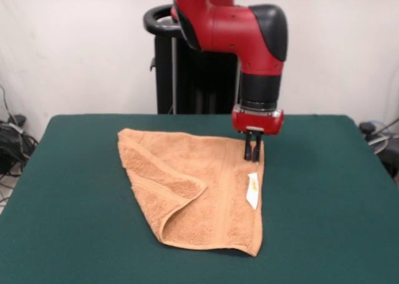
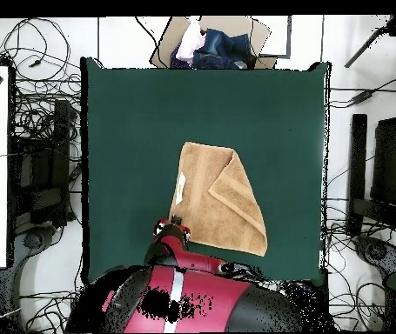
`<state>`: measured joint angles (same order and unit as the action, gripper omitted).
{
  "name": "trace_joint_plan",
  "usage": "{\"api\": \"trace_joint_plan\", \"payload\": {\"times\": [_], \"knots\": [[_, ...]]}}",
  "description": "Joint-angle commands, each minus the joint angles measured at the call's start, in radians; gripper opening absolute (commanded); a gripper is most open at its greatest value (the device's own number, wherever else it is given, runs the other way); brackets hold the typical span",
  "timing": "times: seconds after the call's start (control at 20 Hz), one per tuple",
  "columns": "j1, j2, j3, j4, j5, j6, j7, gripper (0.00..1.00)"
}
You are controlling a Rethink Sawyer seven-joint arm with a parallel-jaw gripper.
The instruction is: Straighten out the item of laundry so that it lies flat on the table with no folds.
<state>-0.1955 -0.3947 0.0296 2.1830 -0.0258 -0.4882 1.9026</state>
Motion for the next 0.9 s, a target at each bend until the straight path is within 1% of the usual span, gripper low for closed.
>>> {"api": "trace_joint_plan", "payload": {"times": [0.05,0.15,0.25,0.3,0.45,0.65,0.9], "knots": [[0.006,0.019,0.159,0.048,0.071,0.099,0.292,0.00],[0.003,0.001,0.151,0.061,0.074,0.108,0.283,0.00],[0.023,-0.044,0.108,0.086,0.099,0.120,0.268,0.00],[0.018,-0.068,0.089,0.100,0.100,0.133,0.255,0.00],[-0.032,-0.116,0.031,0.124,0.056,0.153,0.206,0.00],[-0.098,-0.158,-0.028,0.121,0.003,0.183,0.139,0.00],[-0.161,-0.206,-0.067,0.103,-0.050,0.229,0.082,0.00]]}}
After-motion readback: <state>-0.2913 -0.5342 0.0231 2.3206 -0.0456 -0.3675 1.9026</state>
